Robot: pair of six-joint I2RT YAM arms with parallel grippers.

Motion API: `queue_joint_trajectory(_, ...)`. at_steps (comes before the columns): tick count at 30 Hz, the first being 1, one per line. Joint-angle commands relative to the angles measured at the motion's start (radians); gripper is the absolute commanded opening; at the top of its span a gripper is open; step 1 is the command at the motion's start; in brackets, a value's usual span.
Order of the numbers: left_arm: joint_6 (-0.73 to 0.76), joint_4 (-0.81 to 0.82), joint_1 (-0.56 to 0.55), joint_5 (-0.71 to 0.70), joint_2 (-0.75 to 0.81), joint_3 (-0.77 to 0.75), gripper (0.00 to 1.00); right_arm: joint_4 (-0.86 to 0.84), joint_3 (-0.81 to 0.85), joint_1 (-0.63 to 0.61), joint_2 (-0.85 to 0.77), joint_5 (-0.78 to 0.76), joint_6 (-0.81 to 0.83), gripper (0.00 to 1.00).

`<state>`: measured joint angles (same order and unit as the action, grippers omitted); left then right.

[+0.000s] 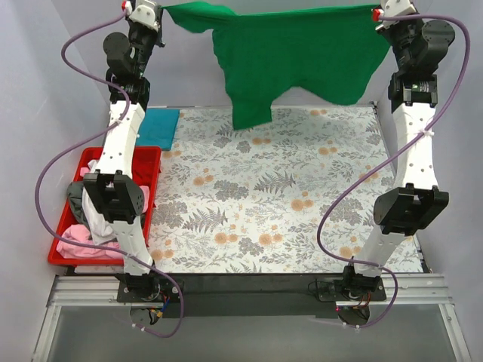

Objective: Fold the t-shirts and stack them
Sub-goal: Flatten the tshirt out

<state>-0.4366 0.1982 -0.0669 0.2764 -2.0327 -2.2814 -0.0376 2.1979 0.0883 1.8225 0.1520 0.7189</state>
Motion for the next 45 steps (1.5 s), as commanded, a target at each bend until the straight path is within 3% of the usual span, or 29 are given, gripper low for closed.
queue_joint_trajectory(1, 0.061, 0.203, 0.024, -0.06, 0.141, 0.196, 0.0, -0.195, -0.127, 0.014, -0.045, -0.037, 0.019, 0.01)
queue_joint_trajectory(7, 0.061, 0.274, 0.024, -0.043, 0.157, 0.52, 0.0, -0.272, -0.375, 0.013, -0.026, -0.014, -0.007, 0.01)
queue_joint_trajectory(12, 0.084, 0.238, 0.024, -0.045, 0.14, 0.667, 0.0, -0.281, -0.513, 0.004, -0.02, -0.008, 0.005, 0.01)
queue_joint_trajectory(18, 0.093, 0.162, 0.024, -0.026, 0.147, 0.726, 0.0, -0.28, -0.619, 0.002, -0.04, 0.015, 0.063, 0.01)
queue_joint_trajectory(24, 0.101, 0.035, 0.036, 0.004, 0.158, 0.625, 0.0, -0.275, -0.622, 0.004, -0.075, -0.011, 0.091, 0.01)
queue_joint_trajectory(28, 0.12, -0.094, 0.05, 0.073, 0.239, 0.609, 0.0, -0.251, -0.665, 0.022, -0.178, -0.006, 0.117, 0.01)
queue_joint_trajectory(32, 0.228, -0.319, 0.058, 0.179, 0.472, 0.712, 0.0, -0.151, -0.802, 0.053, -0.34, 0.049, 0.198, 0.01)
queue_joint_trajectory(36, 0.474, -0.586, 0.058, 0.352, 0.697, 0.894, 0.0, -0.017, -1.073, 0.068, -0.581, 0.141, 0.371, 0.01)
queue_joint_trajectory(41, 0.732, -0.954, 0.058, 0.448, 0.929, 1.163, 0.0, 0.238, -1.28, 0.07, -0.804, 0.198, 0.615, 0.01)
queue_joint_trajectory(42, 0.807, -1.036, 0.058, 0.469, 0.991, 1.195, 0.03, 0.336, -1.306, 0.07, -0.871, 0.198, 0.643, 0.03)
queue_joint_trajectory(43, 0.888, -1.209, 0.058, 0.469, 1.025, 1.223, 0.22, 0.399, -1.331, 0.073, -0.903, 0.199, 0.693, 0.14)
queue_joint_trajectory(44, 1.0, -1.268, 0.058, 0.468, 1.06, 1.25, 0.35, 0.447, -1.375, 0.073, -0.937, 0.198, 0.735, 0.28)
queue_joint_trajectory(45, 1.013, -1.308, 0.058, 0.465, 1.106, 1.301, 0.41, 0.5, -1.4, 0.074, -0.972, 0.187, 0.772, 0.55)
